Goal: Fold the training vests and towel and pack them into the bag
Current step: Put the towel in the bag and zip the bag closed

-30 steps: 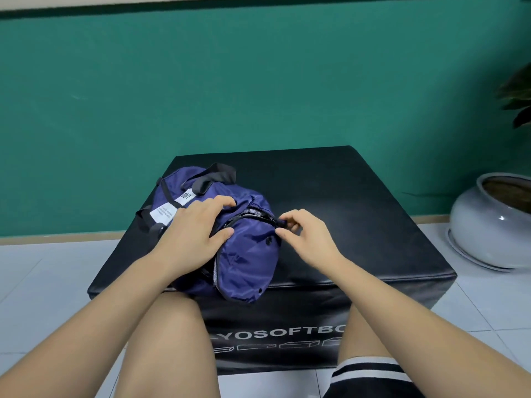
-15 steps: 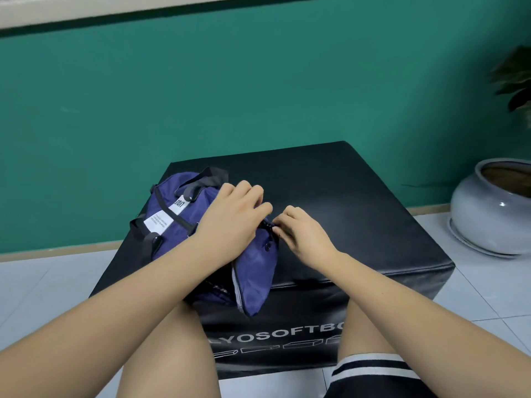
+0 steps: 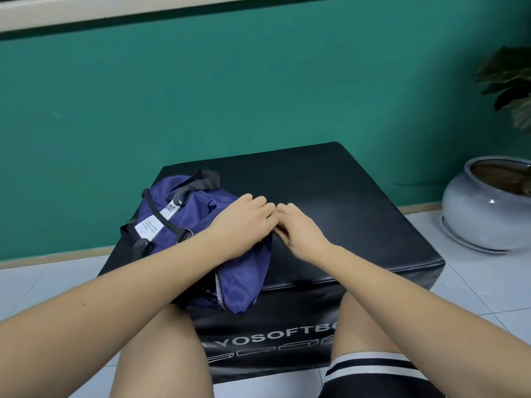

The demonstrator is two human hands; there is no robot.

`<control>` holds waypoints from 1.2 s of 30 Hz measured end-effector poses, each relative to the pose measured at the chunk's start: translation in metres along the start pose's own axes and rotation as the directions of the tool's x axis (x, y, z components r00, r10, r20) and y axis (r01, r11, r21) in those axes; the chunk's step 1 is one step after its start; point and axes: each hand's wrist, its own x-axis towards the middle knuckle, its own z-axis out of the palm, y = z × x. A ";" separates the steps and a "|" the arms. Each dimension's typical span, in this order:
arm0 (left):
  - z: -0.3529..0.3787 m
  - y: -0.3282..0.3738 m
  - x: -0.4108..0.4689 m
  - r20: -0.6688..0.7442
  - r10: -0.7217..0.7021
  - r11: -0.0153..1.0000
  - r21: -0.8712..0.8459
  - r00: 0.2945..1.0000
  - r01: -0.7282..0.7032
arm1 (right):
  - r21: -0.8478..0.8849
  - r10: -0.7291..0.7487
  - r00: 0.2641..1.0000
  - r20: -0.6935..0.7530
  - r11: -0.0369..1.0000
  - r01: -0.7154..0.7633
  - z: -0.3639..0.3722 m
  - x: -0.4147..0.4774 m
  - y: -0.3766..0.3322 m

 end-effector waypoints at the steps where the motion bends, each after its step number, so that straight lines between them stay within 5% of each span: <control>1: 0.000 -0.001 0.000 -0.010 0.008 1.000 0.002 1.000 -0.007 | 0.012 0.007 1.000 0.005 1.000 -0.007 -0.001 0.001 0.000; 9: 0.004 -0.017 -0.003 -0.044 0.046 0.998 -0.048 0.998 -0.048 | 0.033 0.046 0.999 0.026 0.998 -0.047 -0.004 0.008 0.003; 15: -0.006 -0.013 -0.007 -0.016 -0.211 0.948 -0.249 0.977 0.200 | 0.064 0.042 0.999 0.024 0.997 -0.043 -0.005 0.010 0.004; 23: -0.029 -0.014 -0.024 0.167 -0.544 0.728 -0.394 0.823 0.561 | 0.030 0.060 0.998 0.031 0.998 -0.061 -0.004 0.008 0.007; 31: -0.053 -0.030 -0.066 0.244 -0.697 0.520 -0.475 0.674 0.710 | -0.022 0.082 0.994 0.074 0.996 -0.081 -0.010 0.002 0.016; 36: -0.061 -0.028 -0.075 0.316 -0.745 0.369 -0.538 0.587 0.758 | -0.120 -0.038 0.998 0.042 0.992 0.043 -0.019 0.012 -0.015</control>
